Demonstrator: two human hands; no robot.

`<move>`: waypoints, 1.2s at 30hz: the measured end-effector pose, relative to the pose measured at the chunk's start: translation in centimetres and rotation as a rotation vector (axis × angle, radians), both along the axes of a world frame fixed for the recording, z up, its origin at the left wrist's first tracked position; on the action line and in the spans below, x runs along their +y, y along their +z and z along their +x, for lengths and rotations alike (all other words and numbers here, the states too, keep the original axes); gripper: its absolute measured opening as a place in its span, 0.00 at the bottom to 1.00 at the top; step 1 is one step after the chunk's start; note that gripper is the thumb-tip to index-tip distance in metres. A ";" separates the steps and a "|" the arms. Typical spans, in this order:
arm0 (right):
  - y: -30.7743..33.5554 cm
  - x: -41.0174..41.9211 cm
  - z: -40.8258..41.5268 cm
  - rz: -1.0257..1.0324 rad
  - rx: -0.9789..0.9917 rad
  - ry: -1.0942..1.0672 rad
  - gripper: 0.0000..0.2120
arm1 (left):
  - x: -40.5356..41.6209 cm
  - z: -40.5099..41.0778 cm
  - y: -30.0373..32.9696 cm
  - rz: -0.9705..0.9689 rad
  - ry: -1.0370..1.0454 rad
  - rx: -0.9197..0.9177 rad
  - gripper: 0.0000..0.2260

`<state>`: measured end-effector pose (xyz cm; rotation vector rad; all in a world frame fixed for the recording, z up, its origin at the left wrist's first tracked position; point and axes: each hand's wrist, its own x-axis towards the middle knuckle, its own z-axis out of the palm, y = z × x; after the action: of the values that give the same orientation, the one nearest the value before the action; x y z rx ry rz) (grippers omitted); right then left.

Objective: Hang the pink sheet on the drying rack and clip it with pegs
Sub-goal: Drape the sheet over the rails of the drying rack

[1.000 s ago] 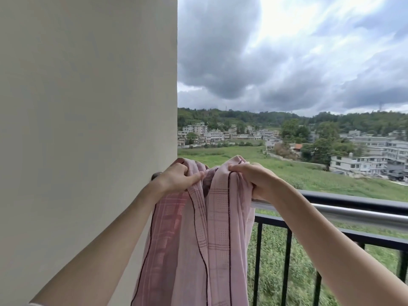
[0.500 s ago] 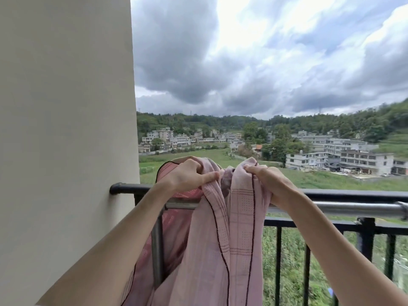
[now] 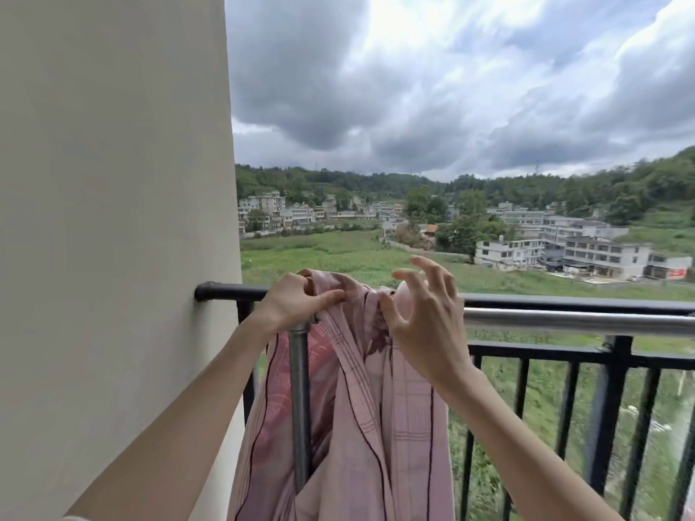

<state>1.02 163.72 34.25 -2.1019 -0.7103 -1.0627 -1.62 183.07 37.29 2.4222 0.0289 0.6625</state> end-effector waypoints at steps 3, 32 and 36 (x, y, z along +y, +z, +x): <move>-3.6 -0.3 -0.3 0.069 -0.126 0.029 0.25 | 0.3 -1.2 -2.2 -0.190 -0.030 -0.055 0.31; -19.5 -2.9 2.6 0.465 1.245 1.065 0.36 | -6.8 -6.2 -21.6 -0.651 0.047 0.139 0.07; -20.4 -2.3 4.1 0.496 1.152 0.692 0.41 | -5.0 -7.8 -20.8 -0.687 0.052 0.173 0.16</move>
<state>5.16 161.43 13.89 -1.4662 -0.4259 0.3607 -9.43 178.06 16.53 1.8061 0.3355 0.3762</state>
